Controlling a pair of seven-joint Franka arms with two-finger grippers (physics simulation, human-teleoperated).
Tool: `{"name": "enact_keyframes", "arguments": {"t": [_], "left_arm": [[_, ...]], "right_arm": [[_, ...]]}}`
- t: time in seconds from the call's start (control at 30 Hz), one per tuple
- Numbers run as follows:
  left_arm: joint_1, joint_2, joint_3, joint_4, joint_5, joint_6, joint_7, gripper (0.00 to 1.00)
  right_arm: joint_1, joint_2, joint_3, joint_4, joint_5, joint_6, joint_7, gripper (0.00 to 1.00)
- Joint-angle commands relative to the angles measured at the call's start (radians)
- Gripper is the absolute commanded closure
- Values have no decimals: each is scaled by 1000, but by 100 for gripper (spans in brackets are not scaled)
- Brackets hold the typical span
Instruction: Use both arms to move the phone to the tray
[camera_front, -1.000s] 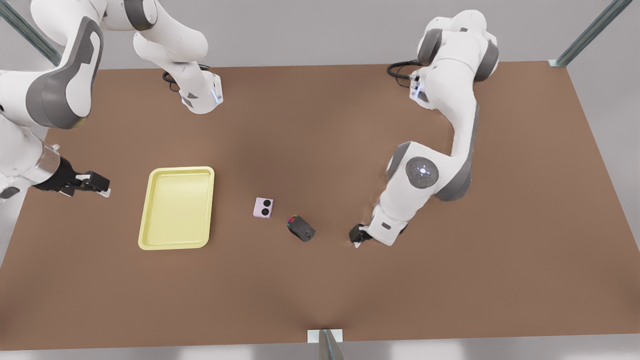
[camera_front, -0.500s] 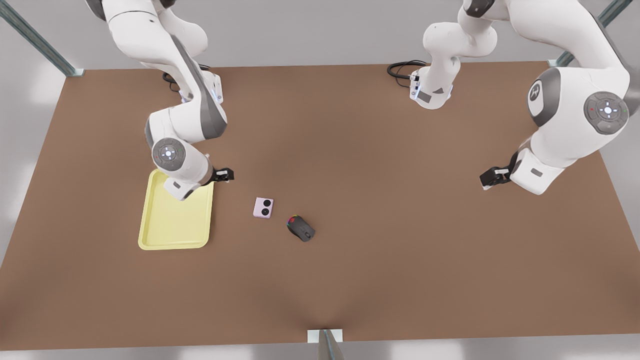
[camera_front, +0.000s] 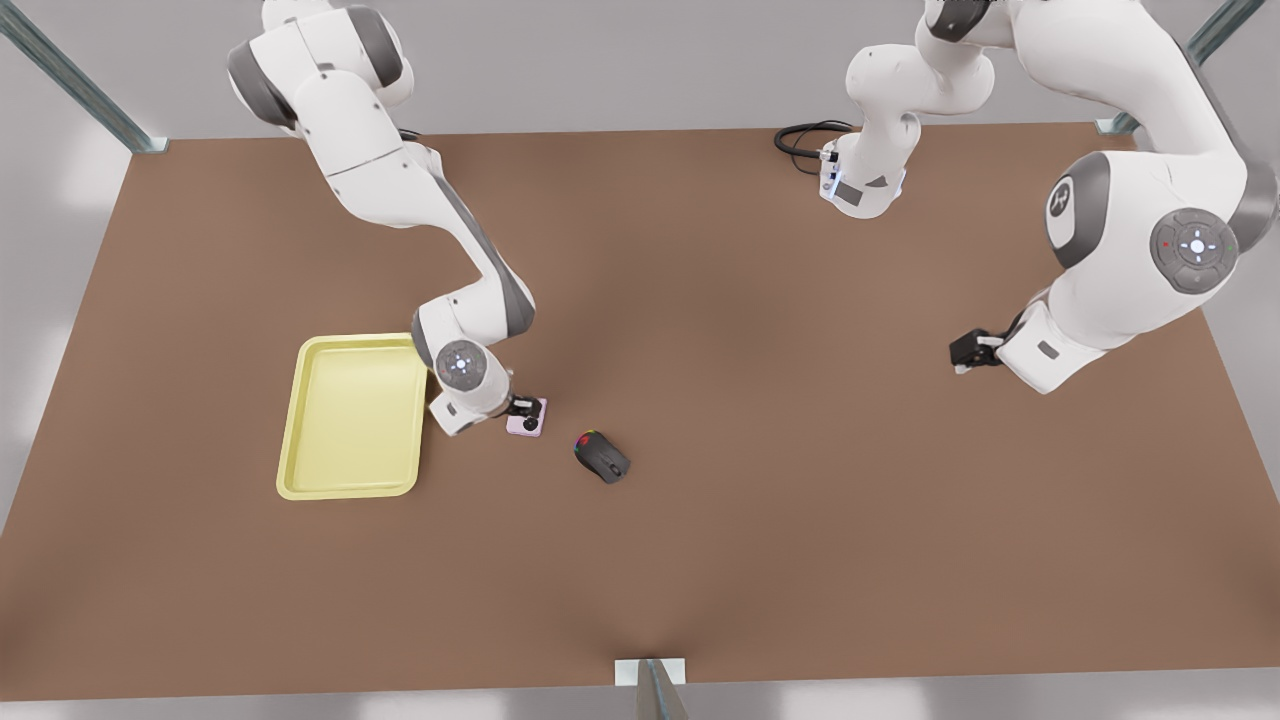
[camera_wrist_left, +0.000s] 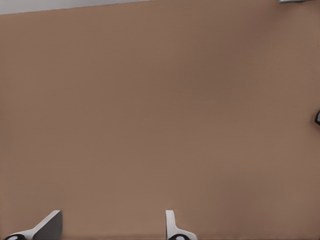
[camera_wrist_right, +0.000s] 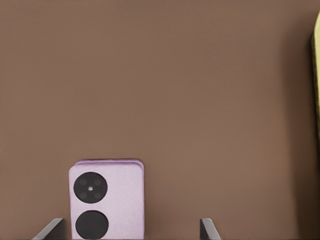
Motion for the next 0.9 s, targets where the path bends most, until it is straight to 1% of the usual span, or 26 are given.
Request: {"name": "enact_keyframes", "arguments": {"t": [0.0,0.17,0.33,0.43,0.53,0.87], "left_arm": [[2,2,2,0,1,-28,126,0],[4,23,36,-1,0,-19,120,0],[5,28,51,0,-2,-11,122,0],[5,30,51,-1,-2,-10,122,0],[5,34,53,-1,-5,-4,120,0],[8,40,54,0,-5,8,122,0]], "right_arm": [[1,30,13,10,-1,118,271,0],[1,64,27,15,-3,169,271,0],[1,66,47,-2,0,195,248,0],[2,61,59,-48,0,253,217,0],[-10,54,58,-74,0,253,157,0],[-9,58,58,-83,2,261,160,0]]}}
